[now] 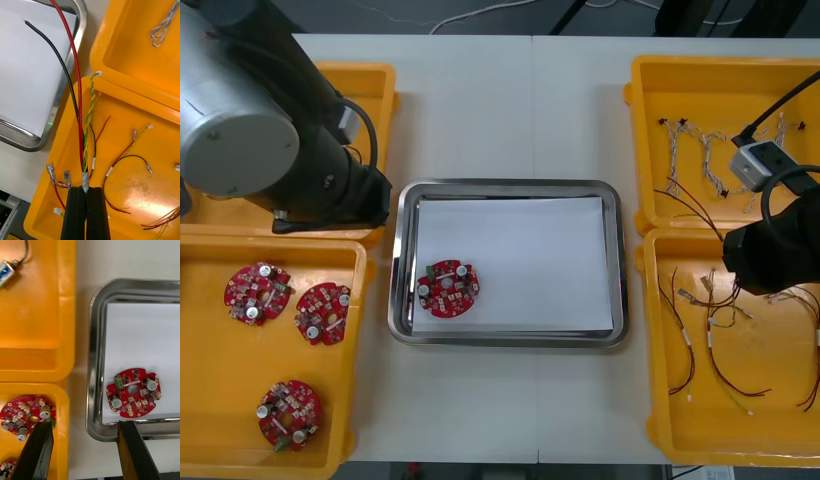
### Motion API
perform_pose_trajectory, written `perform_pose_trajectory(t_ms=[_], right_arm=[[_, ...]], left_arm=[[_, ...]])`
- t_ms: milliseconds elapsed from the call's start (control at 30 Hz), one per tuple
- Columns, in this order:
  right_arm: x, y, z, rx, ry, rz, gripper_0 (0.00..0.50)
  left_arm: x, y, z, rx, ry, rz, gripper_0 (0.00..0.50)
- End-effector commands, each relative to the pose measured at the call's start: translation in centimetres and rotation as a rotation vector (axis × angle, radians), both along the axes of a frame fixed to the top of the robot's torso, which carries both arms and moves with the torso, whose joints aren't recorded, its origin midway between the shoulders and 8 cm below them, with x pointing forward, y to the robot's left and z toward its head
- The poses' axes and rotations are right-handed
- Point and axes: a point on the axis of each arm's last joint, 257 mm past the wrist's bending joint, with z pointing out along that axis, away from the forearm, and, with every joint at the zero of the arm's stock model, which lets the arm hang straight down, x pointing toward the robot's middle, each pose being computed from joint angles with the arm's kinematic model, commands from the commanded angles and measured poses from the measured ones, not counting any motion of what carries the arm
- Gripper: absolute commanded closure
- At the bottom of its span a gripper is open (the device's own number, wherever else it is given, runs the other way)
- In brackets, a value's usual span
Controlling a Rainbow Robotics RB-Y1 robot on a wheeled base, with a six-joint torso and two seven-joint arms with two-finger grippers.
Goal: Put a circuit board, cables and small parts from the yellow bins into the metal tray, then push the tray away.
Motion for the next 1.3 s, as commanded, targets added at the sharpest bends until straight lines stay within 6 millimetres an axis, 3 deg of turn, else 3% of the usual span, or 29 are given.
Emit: perform_pose_trajectory(t_ms=[33,333,700,767,1133,1300], right_arm=[[0.6,3.5,1.3,-0.044,-0.048,0.118,0.5],[0.7,7.9,0.9,-0.176,-0.07,0.312,0.5],[0.6,11.8,-0.7,-0.35,-0.077,0.519,0.5],[1.0,13.2,-1.0,-0.375,-0.087,0.589,0.5],[2.3,17.3,-2.4,-0.437,-0.092,0.905,0.5],[3.3,18.0,-3.8,-0.474,-0.093,0.995,0.5]], left_arm=[[2.2,4.2,3.2,0.011,-0.042,0.084,0.0],[4.4,10.8,3.4,0.072,-0.033,0.191,0.0],[7.5,16.3,1.9,0.012,-0.039,0.404,0.0],[8.1,17.6,1.5,-0.031,-0.039,0.474,0.0],[10.5,19.1,2.4,-0.205,-0.076,0.686,0.0],[11.4,19.4,2.7,-0.246,-0.105,0.741,0.0]])
